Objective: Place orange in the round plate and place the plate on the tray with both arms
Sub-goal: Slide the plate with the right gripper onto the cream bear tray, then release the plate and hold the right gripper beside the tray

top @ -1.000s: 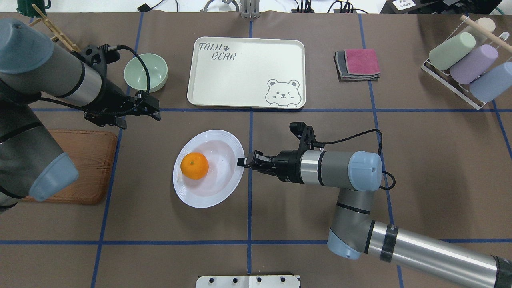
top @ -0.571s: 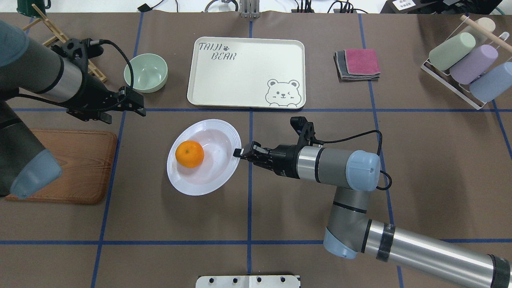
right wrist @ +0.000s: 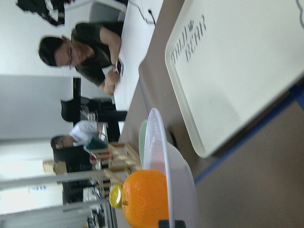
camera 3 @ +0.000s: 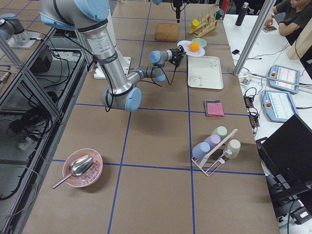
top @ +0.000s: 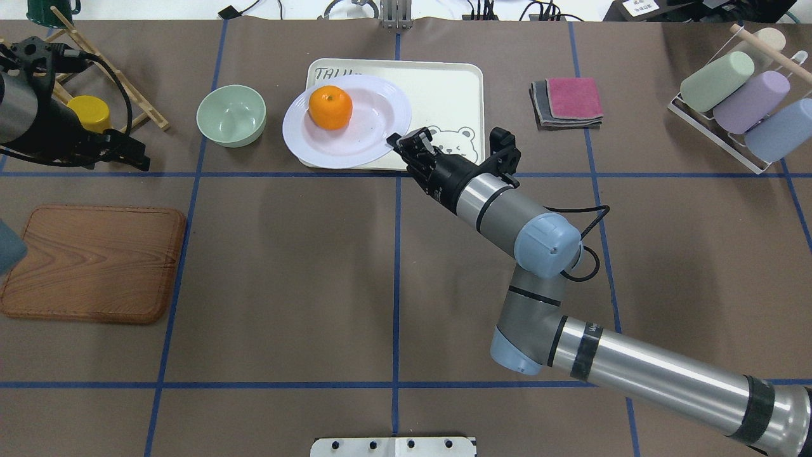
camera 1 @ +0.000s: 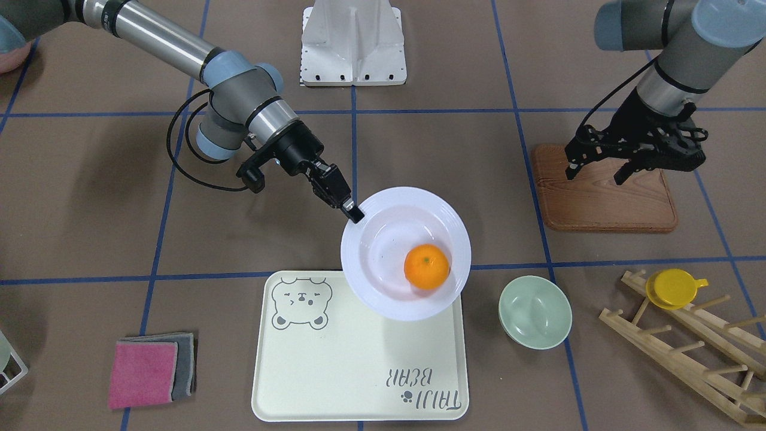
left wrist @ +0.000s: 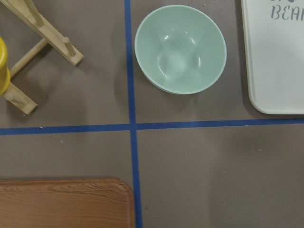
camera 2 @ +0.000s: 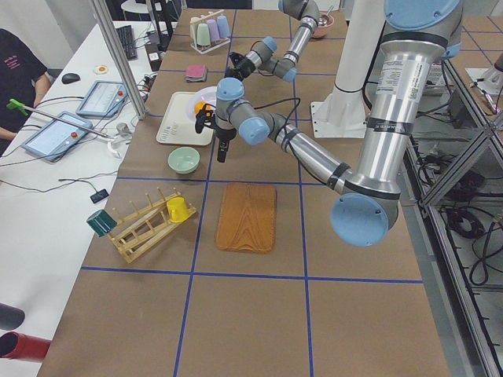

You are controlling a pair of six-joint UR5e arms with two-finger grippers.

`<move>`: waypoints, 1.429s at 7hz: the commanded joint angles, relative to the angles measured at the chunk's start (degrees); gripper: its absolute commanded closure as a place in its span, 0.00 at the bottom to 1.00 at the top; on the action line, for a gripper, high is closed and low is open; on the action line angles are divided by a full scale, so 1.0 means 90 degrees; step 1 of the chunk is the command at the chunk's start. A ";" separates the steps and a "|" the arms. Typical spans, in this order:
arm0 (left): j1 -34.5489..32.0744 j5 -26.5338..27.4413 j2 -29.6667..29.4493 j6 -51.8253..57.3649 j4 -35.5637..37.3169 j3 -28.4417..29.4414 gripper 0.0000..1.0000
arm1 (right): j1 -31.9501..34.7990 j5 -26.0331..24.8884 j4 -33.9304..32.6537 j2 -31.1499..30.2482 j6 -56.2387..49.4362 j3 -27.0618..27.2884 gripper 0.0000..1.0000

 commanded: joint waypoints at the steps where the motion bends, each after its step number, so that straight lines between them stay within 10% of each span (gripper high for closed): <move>1: -0.0118 0.0000 0.0058 0.0250 -0.0003 0.0041 0.03 | 0.0164 -0.0574 -0.1457 0.0482 0.0294 -0.0431 1.00; 7: -0.0118 0.0019 0.0165 0.0280 -0.0022 0.0032 0.03 | -0.0031 -0.0888 -0.2899 0.0786 0.0491 -0.0723 0.98; 8: -0.0118 0.0019 0.0165 0.0280 -0.0022 0.0022 0.03 | -0.0012 -0.0850 -0.2986 0.0767 0.0462 -0.0743 0.39; 9: -0.0127 0.0019 0.0175 0.0289 -0.0022 0.0012 0.03 | 0.0095 -0.0666 -0.3403 0.0796 0.0113 -0.0608 0.01; 10: -0.0205 -0.0020 0.0175 0.0290 -0.0022 0.0002 0.03 | 0.0299 0.0351 -0.3842 0.0738 -0.1166 -0.0201 0.00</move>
